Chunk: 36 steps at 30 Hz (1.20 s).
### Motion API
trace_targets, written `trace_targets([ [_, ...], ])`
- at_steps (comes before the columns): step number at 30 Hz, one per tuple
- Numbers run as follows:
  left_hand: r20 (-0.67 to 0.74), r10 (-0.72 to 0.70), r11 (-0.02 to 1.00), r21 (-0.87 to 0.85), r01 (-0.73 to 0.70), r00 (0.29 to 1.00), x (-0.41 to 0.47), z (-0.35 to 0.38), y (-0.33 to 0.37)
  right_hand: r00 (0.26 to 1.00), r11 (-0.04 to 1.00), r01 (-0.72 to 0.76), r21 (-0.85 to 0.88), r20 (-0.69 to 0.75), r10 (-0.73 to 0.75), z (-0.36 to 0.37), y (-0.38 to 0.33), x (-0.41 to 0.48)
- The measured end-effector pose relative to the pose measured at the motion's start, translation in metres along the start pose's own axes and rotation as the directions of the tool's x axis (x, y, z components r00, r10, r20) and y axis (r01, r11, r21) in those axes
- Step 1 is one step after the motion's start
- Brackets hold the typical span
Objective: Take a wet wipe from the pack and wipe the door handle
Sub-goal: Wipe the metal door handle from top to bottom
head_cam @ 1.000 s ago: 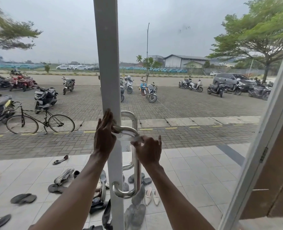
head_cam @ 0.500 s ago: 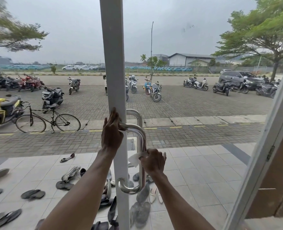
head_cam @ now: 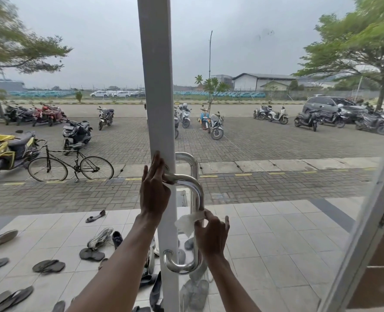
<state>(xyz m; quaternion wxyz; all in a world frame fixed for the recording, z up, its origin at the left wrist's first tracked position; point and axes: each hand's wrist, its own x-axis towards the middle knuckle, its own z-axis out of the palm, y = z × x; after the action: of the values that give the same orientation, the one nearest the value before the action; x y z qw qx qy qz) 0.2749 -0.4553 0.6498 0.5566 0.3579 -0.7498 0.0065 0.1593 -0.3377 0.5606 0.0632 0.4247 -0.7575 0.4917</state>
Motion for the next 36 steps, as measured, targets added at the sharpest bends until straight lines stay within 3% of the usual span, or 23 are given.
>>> trace_targets([
  [12,-0.056,0.000,0.999,-0.051,-0.003,0.998,-0.001,0.010,-0.008,0.971,0.969,-0.188,-0.162,0.116,0.208,0.051,0.059,-0.041],
  [26,-0.101,0.026,0.995,-0.096,-0.035,0.995,-0.002,0.010,-0.009,0.915,0.931,-0.317,-0.180,0.200,0.350,0.061,0.075,-0.077],
  [30,-0.113,0.025,0.994,-0.104,-0.036,0.993,-0.002,0.012,-0.011,0.914,0.929,-0.357,-0.099,0.166,0.370,0.064,0.073,-0.082],
  [36,-0.132,-0.044,0.991,-0.134,0.026,0.990,-0.003,0.018,-0.004,0.754,0.778,-0.628,0.017,0.263,0.603,0.068,0.069,-0.089],
])
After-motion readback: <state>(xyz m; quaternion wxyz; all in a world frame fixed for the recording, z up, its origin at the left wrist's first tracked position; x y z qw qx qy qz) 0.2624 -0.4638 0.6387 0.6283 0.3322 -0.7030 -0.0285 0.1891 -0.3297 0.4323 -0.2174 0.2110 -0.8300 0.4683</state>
